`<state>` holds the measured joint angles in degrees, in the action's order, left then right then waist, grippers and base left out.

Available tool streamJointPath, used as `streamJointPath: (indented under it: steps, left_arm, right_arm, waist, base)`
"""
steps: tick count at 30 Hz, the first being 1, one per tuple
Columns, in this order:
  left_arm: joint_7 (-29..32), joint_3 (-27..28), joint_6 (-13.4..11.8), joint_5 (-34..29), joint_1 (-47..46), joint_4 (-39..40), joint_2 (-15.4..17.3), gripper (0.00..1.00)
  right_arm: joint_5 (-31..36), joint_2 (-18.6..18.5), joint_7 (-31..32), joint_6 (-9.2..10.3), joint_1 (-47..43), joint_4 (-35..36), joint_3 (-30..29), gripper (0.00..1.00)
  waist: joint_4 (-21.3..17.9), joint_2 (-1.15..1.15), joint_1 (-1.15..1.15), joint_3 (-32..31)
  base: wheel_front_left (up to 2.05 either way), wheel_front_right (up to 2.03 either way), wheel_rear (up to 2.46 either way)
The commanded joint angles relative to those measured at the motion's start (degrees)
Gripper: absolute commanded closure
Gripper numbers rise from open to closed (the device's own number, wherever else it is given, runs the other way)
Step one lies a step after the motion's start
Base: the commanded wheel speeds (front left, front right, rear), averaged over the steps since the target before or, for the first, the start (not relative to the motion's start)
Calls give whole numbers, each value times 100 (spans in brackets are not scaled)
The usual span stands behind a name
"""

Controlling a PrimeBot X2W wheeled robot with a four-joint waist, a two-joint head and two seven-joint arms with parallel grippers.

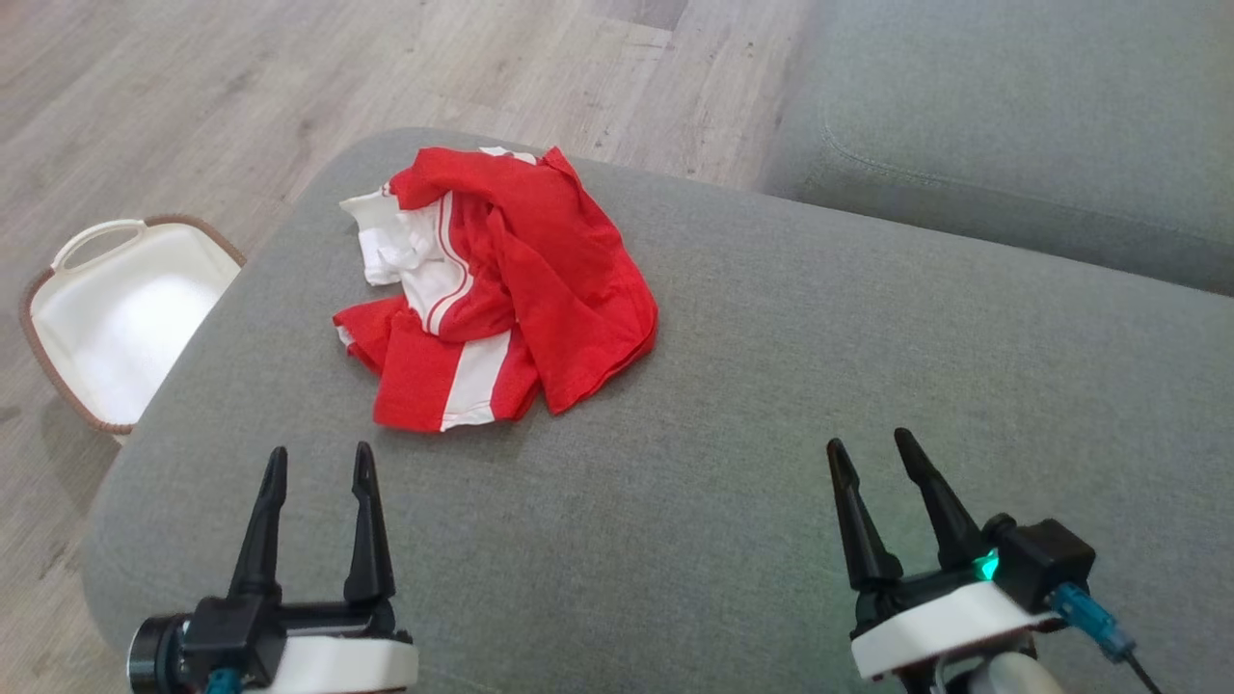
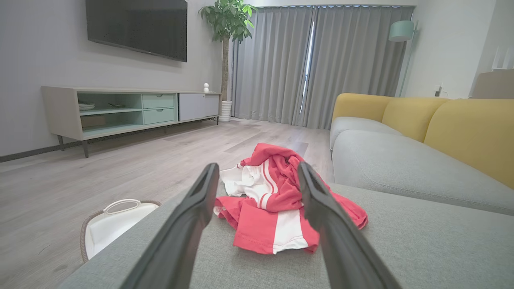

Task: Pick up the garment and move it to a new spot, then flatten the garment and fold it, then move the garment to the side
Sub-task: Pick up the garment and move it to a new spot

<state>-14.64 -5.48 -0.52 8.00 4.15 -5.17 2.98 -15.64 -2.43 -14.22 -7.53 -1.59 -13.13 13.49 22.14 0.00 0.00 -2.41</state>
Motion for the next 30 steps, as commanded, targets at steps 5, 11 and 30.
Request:
streamJointPath:
  steps: [5,11,30]
  left_arm:
    - [-36,221,-37,-29,-94,233,-10,0]
    - [-36,195,-65,11,-89,254,-10,0]
    - [-24,358,421,-146,-1472,-419,433,0]
  right_arm:
    - [-59,-44,-78,4,146,148,195,0]
    - [-44,-44,-78,4,171,129,191,0]
    - [318,-44,-78,4,506,303,-194,0]
  waist:
    - [-21,0,0,-2]
    - [-131,0,0,31]
    - [-862,0,0,858]
  base:
    - [0,0,0]
    - [0,0,0]
    - [0,0,0]
